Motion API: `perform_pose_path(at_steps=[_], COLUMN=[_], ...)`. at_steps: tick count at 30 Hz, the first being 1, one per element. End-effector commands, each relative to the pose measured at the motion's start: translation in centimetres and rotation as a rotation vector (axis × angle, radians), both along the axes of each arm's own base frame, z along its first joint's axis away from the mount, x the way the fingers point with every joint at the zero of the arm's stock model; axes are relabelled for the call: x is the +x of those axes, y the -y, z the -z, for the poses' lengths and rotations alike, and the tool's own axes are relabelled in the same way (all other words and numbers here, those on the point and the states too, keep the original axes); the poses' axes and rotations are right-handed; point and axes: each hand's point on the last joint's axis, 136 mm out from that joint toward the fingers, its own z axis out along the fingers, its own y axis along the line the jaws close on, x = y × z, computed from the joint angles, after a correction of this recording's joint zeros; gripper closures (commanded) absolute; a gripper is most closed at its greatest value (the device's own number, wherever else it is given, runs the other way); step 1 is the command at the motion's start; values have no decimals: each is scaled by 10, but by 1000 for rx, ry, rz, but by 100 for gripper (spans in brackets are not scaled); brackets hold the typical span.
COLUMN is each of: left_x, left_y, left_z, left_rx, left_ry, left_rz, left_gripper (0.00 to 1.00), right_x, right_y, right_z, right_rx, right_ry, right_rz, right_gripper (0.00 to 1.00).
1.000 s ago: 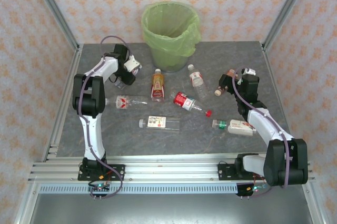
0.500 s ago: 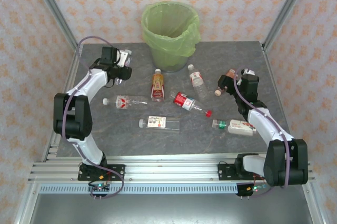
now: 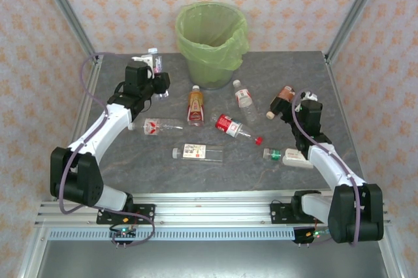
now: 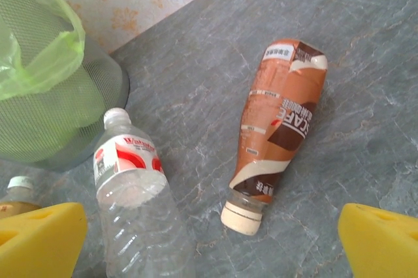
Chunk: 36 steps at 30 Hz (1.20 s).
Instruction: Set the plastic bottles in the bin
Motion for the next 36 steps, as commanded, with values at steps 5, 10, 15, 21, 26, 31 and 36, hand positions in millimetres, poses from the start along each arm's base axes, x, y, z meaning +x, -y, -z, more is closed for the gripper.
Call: perform_pose_path(at_steps=[5, 10, 15, 21, 26, 31, 36], left_x=[9, 27, 52, 95, 134, 159, 172], left_y=[21, 37, 59, 75, 87, 96, 100], left_z=[-114, -152, -176, -187, -162, -143, -124], left_rx=[-46, -100, -104, -100, -72, -33, 1], left_ry=[245, 336, 380, 414, 359, 309, 247], left_rz=[-46, -19, 26, 9, -1, 7, 14], left_gripper=[52, 52, 52, 52, 52, 52, 51], right_x=[3, -4, -13, -19, -21, -26, -31], right_y=[-10, -11, -12, -14, -15, -14, -12], right_z=[-25, -28, -29, -26, -27, -27, -20], right_rx=[6, -2, 7, 44, 42, 28, 20], right_ry=[104, 118, 125, 127, 122, 117, 96], right_rz=[-42, -47, -48, -44, -48, -44, -40], right_gripper=[1, 1, 1, 1, 1, 1, 1])
